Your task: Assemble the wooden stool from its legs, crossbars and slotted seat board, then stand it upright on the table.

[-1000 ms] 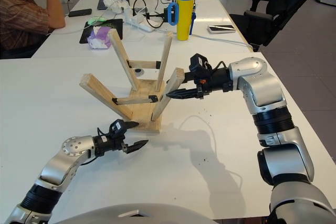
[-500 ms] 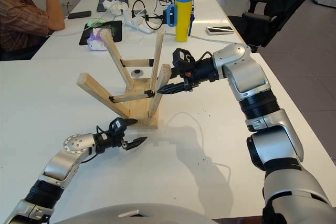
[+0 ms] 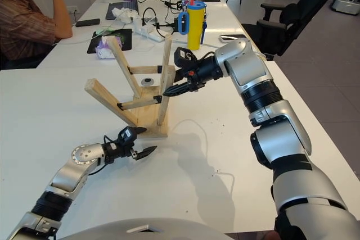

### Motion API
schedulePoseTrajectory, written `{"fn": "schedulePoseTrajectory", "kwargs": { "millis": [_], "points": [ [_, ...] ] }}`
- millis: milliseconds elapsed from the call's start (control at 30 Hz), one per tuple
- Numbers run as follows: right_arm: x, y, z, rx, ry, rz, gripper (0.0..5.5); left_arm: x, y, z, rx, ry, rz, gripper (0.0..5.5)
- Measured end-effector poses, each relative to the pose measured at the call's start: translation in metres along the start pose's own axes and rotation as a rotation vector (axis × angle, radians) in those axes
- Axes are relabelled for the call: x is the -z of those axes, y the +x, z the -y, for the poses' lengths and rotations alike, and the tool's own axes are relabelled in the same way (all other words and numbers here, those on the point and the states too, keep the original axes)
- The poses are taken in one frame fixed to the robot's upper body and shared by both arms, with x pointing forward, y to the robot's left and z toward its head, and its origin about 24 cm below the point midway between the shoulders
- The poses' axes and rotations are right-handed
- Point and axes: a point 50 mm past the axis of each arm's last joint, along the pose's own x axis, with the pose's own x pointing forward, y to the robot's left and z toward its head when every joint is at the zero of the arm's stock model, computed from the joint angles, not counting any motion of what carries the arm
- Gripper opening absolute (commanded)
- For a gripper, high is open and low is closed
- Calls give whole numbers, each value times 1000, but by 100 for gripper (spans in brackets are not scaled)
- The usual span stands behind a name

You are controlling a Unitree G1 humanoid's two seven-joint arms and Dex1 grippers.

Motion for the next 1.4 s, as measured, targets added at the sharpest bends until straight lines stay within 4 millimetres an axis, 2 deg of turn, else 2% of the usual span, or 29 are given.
{"fn": "schedulePoseTrajectory", "kwargs": {
  "millis": [133, 200, 400, 500, 833, 867, 1000, 1200, 1333, 1400],
  "points": [
    [0, 4, 4, 4, 55, 49, 206, 0, 1, -3, -9, 12, -5, 430],
    [-2, 5, 2, 1, 25, 50, 206, 0, 2, -5, -10, 11, -4, 430],
    [6, 9, -22, -19, -130, 61, 206, -1, 5, -7, -4, 6, 0, 430],
    [6, 11, -26, -11, -158, 71, 206, -1, 6, -8, -3, 7, -1, 430],
    [8, 35, -13, 39, -47, 143, 206, -1, 4, -18, -31, 12, -24, 430],
    [8, 35, -13, 39, -49, 144, 242, -1, 4, -18, -31, 11, -24, 430],
    [19, 46, -16, 57, -19, 198, 301, -3, 7, -17, -25, 11, -15, 430],
    [17, 28, -22, 105, -54, 216, 392, -6, 13, -15, -26, 8, 2, 430],
    [48, 7, -29, 139, -19, 84, 406, -6, 15, -15, -32, 5, 7, 430],
    [63, -6, -32, 175, 42, 86, 376, -6, 15, -15, -38, 3, 7, 430]
  ]
}}
